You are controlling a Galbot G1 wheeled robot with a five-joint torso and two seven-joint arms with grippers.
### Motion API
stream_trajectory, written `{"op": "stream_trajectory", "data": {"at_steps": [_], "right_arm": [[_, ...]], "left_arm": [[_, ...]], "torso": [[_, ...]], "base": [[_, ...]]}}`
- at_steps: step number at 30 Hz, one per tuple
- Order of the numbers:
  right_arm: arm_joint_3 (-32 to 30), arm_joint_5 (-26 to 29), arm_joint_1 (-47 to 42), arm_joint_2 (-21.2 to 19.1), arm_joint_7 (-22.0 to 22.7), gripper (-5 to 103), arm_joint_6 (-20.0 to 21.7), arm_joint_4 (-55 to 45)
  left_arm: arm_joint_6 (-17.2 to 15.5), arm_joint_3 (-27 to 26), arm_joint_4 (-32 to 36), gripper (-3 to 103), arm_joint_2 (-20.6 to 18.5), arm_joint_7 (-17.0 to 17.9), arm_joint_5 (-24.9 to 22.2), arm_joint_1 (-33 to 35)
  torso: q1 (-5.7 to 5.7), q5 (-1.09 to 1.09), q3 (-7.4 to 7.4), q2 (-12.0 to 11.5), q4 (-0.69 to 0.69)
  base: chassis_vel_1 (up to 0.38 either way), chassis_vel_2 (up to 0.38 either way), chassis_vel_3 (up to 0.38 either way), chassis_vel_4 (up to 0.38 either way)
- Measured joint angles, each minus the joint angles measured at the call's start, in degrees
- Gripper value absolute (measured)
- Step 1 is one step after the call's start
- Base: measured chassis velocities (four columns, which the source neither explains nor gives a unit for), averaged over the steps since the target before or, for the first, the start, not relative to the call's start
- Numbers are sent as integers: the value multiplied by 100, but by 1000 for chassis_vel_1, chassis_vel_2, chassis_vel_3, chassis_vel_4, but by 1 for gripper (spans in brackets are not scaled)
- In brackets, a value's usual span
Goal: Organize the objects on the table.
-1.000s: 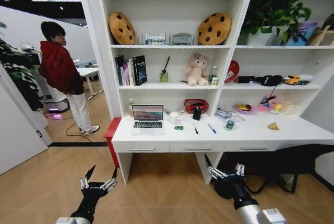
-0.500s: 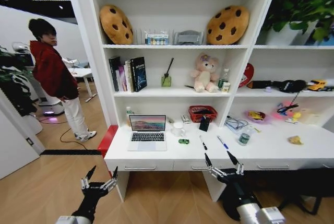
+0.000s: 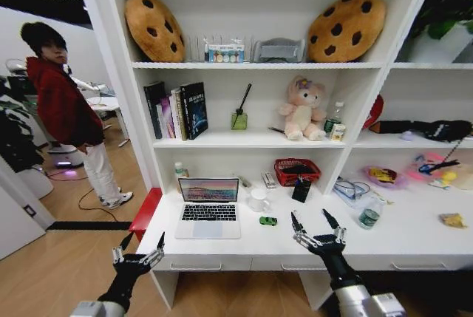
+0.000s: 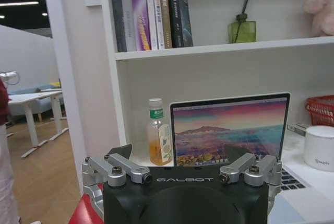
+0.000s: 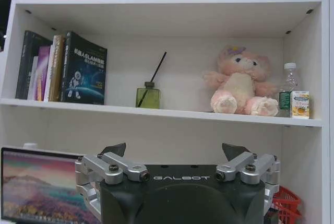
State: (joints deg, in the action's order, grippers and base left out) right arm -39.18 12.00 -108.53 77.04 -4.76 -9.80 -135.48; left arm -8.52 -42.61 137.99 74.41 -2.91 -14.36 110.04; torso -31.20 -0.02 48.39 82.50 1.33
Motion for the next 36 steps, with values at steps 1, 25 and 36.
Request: {"op": "stream_trajectory", "data": {"at_steps": [1, 25, 36], "right_arm": [[0, 0, 0, 0, 0, 100, 0, 0], [47, -459, 93, 197, -107, 100, -316, 674], [-49, -439, 112, 316, 9, 100, -421, 816]], "left_arm": [[0, 0, 0, 96, 0, 0, 0, 0], [-302, 3107, -3103, 98, -3737, 637, -1121, -6063], [35, 4984, -4102, 65, -3486, -34, -555, -8061]], "torso": [[0, 0, 0, 0, 0], [-4, 1, 2, -2, 0], [-3, 2, 1, -1, -3]], "base": [[0, 0, 0, 0], [9, -5, -9, 6], [0, 0, 0, 0]]}}
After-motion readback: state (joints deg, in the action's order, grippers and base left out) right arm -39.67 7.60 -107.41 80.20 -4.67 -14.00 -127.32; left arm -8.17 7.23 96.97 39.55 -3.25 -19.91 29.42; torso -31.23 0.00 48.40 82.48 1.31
